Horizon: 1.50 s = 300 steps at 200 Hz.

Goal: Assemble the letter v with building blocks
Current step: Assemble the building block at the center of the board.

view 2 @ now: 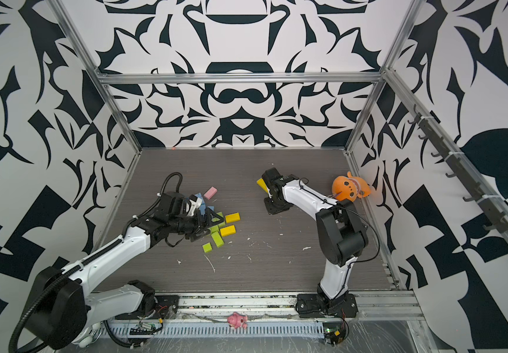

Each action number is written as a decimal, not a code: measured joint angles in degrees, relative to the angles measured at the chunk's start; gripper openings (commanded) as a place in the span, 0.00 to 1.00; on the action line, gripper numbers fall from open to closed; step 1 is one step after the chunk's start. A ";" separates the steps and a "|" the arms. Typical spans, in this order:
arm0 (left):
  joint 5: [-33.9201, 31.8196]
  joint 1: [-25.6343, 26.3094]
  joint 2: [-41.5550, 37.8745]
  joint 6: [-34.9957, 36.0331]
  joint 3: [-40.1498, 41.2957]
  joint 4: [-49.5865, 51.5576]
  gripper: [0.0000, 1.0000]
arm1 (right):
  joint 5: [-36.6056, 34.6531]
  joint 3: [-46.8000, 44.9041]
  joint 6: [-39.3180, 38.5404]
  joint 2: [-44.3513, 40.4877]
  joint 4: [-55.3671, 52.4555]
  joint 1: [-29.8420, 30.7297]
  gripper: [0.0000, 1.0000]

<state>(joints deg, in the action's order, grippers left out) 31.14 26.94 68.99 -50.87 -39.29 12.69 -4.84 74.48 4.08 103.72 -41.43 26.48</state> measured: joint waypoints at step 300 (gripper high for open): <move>0.85 2.69 20.39 -0.17 -11.15 -6.10 0.99 | 6.32 6.19 -24.24 11.69 6.60 -9.81 0.31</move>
<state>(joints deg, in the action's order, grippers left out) 31.99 29.63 89.38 -51.05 -50.43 6.59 1.48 80.66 -20.16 115.42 -34.83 16.67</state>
